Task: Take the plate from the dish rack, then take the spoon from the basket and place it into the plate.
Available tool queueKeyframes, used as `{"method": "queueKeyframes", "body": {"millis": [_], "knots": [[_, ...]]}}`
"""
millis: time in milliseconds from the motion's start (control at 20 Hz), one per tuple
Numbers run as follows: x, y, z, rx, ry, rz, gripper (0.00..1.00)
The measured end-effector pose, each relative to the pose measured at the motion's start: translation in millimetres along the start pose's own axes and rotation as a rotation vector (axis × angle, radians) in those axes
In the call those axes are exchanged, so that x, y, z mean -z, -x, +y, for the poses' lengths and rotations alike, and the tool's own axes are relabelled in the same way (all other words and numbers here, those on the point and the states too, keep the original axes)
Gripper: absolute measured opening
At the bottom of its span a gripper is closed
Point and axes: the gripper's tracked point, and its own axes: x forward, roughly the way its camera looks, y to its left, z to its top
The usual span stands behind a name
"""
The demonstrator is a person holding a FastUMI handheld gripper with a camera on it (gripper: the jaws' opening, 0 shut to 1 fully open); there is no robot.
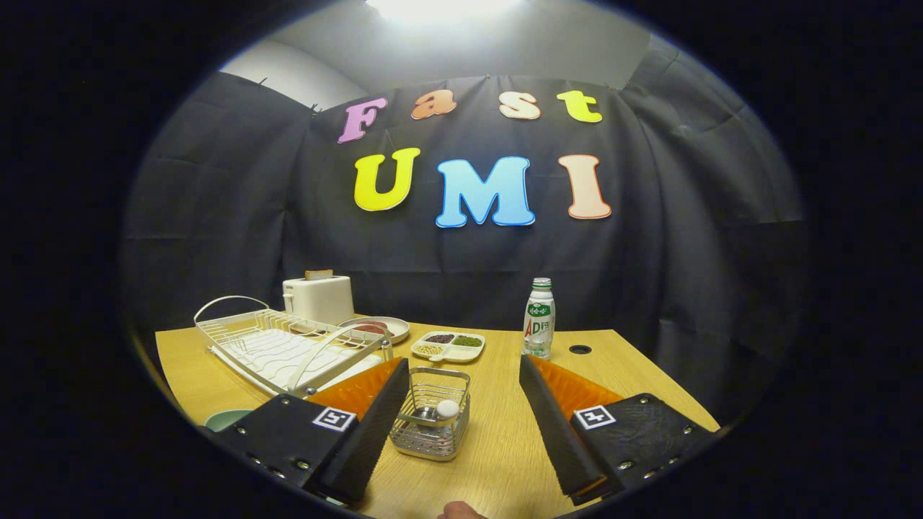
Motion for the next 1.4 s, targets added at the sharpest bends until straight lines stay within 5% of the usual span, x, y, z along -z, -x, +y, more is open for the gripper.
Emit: {"method": "queueKeyframes", "body": {"millis": [400,650,1050,1400], "knots": [[21,-32,15,-0.023,-0.015,0.031,0.76],[20,-37,13,0.004,-0.042,0.018,0.25],[16,-34,24,-0.024,-0.016,0.039,0.12],[3,-32,14,0.0,-0.02,0.057,0.12]]}}
